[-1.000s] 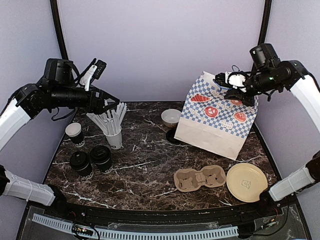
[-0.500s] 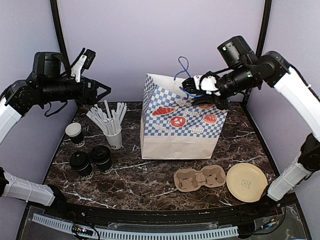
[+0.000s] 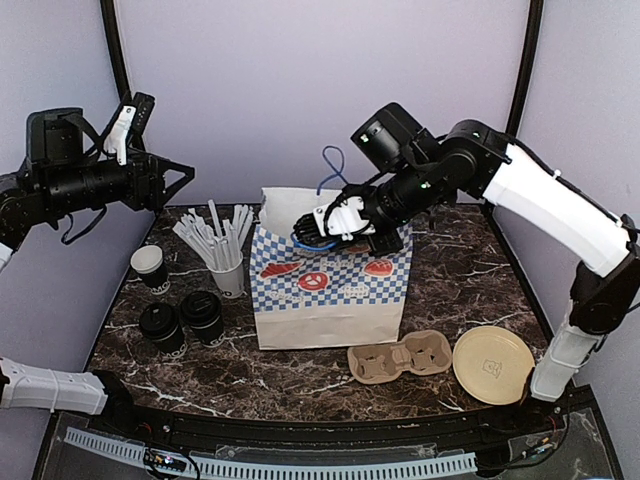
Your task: Pack the takeout coffee
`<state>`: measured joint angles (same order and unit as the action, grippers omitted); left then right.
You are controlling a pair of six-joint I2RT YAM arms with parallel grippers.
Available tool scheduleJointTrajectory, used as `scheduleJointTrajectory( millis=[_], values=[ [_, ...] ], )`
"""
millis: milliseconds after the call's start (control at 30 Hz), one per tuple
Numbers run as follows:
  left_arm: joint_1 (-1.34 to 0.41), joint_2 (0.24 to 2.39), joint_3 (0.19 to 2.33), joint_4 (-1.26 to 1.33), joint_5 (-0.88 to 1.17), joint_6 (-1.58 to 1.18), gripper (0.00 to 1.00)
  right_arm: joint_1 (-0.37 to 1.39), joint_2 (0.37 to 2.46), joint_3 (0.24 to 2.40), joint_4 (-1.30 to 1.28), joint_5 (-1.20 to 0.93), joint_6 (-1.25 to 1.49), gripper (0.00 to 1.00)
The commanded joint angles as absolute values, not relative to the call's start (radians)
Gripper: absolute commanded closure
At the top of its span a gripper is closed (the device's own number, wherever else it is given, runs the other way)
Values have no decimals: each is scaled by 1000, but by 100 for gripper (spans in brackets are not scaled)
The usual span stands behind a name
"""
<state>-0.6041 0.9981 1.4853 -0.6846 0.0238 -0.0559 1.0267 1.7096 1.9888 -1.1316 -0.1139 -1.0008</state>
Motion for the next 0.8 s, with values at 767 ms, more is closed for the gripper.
scheduleJointTrajectory(
  millis=[767],
  values=[
    [-600, 988, 1444, -694, -3, -59, 26, 1154, 1723, 1854, -1120, 49, -1041, 100]
  ],
)
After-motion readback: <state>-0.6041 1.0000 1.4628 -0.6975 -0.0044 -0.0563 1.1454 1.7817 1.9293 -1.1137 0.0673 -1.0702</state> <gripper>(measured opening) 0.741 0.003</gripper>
